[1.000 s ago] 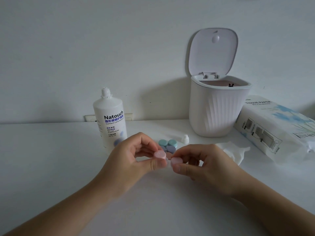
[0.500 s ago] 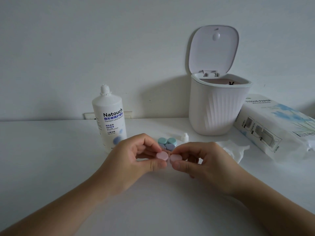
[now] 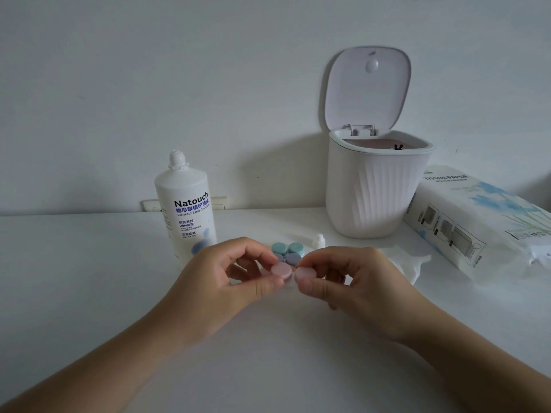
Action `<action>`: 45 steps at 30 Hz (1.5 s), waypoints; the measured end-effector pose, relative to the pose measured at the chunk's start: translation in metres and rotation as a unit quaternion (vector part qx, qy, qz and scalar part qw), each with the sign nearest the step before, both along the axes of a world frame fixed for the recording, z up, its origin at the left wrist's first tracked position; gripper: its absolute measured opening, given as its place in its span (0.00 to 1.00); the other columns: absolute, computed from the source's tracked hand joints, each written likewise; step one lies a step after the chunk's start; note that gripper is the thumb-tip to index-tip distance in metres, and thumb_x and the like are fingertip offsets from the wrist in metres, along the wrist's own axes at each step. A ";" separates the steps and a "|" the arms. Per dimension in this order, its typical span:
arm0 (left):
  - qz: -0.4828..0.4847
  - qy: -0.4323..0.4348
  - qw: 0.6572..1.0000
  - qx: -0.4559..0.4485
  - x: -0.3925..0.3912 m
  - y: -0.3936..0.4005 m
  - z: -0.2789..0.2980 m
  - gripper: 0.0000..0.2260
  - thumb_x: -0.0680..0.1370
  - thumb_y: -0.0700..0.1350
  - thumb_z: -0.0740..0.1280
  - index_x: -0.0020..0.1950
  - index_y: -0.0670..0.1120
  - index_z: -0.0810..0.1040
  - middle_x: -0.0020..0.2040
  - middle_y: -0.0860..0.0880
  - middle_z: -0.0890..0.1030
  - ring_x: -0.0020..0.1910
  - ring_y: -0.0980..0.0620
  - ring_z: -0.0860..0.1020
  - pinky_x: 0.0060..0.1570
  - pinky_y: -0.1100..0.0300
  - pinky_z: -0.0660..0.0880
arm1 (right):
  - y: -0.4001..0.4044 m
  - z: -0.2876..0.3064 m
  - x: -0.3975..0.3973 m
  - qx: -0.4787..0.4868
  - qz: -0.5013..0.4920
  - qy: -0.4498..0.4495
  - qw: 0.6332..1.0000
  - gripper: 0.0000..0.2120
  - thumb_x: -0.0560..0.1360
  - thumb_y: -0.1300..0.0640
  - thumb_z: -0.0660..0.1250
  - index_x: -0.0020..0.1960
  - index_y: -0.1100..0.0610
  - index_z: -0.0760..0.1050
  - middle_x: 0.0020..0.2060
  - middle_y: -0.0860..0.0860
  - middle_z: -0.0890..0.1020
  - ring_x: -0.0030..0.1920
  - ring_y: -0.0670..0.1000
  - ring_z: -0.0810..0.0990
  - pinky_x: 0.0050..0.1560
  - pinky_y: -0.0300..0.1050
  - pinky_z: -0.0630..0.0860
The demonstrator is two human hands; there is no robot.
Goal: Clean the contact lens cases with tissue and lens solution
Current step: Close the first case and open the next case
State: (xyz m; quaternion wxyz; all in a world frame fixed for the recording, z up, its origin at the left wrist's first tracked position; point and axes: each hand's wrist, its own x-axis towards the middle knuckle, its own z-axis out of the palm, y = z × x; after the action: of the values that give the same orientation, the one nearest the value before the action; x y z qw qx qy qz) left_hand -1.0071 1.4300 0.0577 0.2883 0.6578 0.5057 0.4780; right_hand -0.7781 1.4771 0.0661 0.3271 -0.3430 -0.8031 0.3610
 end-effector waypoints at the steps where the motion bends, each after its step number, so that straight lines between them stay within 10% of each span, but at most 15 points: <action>1: -0.008 0.005 1.000 0.001 -0.001 0.000 0.000 0.08 0.72 0.55 0.77 0.49 0.56 0.85 0.42 0.55 0.84 0.40 0.57 0.80 0.43 0.65 0.77 | 0.000 0.000 0.000 0.000 0.000 0.000 1.000 0.06 0.73 0.48 0.76 0.49 0.41 0.83 0.36 0.42 0.81 0.31 0.42 0.73 0.35 0.35 0.72; 7: -0.089 0.038 0.995 -0.013 -0.001 -0.003 0.001 0.13 0.76 0.57 0.72 0.60 0.65 0.82 0.57 0.53 0.84 0.53 0.52 0.82 0.55 0.64 0.77 | -0.001 0.001 0.000 0.002 0.001 -0.003 1.000 0.06 0.73 0.49 0.76 0.50 0.41 0.82 0.37 0.43 0.82 0.30 0.41 0.73 0.36 0.35 0.73; 16: 0.031 0.061 0.998 0.003 -0.003 -0.003 -0.001 0.18 0.65 0.66 0.74 0.48 0.57 0.83 0.39 0.53 0.81 0.34 0.50 0.74 0.34 0.66 0.70 | -0.003 0.004 -0.001 -0.004 0.006 -0.006 1.000 0.06 0.73 0.49 0.76 0.48 0.40 0.82 0.35 0.40 0.81 0.30 0.41 0.73 0.35 0.34 0.72; 22: -0.066 0.056 0.996 -0.019 0.002 -0.008 0.002 0.15 0.73 0.55 0.73 0.58 0.69 0.81 0.53 0.56 0.84 0.41 0.61 0.76 0.44 0.68 0.75 | -0.003 0.004 -0.001 -0.007 0.012 -0.005 1.000 0.07 0.74 0.50 0.76 0.50 0.41 0.83 0.36 0.40 0.81 0.30 0.41 0.73 0.36 0.35 0.72; 30: -0.016 0.065 0.998 -0.008 -0.001 -0.004 -0.002 0.15 0.68 0.60 0.74 0.51 0.57 0.82 0.48 0.55 0.83 0.38 0.52 0.75 0.39 0.65 0.73 | -0.004 0.003 -0.001 -0.005 0.023 -0.011 1.000 0.06 0.73 0.47 0.75 0.49 0.40 0.83 0.36 0.40 0.81 0.30 0.41 0.73 0.36 0.36 0.73; 36: -0.081 0.062 0.994 -0.036 -0.001 -0.007 -0.003 0.20 0.73 0.59 0.70 0.65 0.68 0.76 0.53 0.56 0.82 0.40 0.58 0.75 0.44 0.68 0.75 | -0.005 0.004 -0.002 -0.013 0.026 0.001 1.000 0.07 0.74 0.49 0.75 0.50 0.40 0.83 0.38 0.44 0.83 0.30 0.43 0.73 0.36 0.40 0.74; 41: -0.012 0.060 0.998 -0.007 -0.001 -0.004 -0.004 0.18 0.67 0.63 0.75 0.51 0.55 0.81 0.44 0.48 0.82 0.37 0.44 0.74 0.34 0.54 0.71 | -0.005 0.004 -0.002 -0.010 0.035 -0.006 0.999 0.06 0.73 0.48 0.75 0.49 0.40 0.83 0.38 0.43 0.83 0.30 0.42 0.73 0.35 0.38 0.74; 45: -0.046 0.052 0.997 -0.015 -0.004 -0.005 -0.001 0.13 0.69 0.61 0.73 0.51 0.58 0.85 0.47 0.51 0.85 0.36 0.55 0.75 0.40 0.58 0.75 | -0.004 0.004 -0.001 -0.012 0.035 -0.005 0.999 0.07 0.73 0.48 0.75 0.49 0.38 0.83 0.38 0.43 0.83 0.31 0.43 0.74 0.36 0.40 0.74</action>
State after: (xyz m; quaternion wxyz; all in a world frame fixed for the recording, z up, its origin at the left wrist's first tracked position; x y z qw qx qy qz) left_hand -1.0113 1.4252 0.0564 0.2932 0.7001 0.4962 0.4216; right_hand -0.7787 1.4729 0.0698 0.3060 -0.3202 -0.8120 0.3801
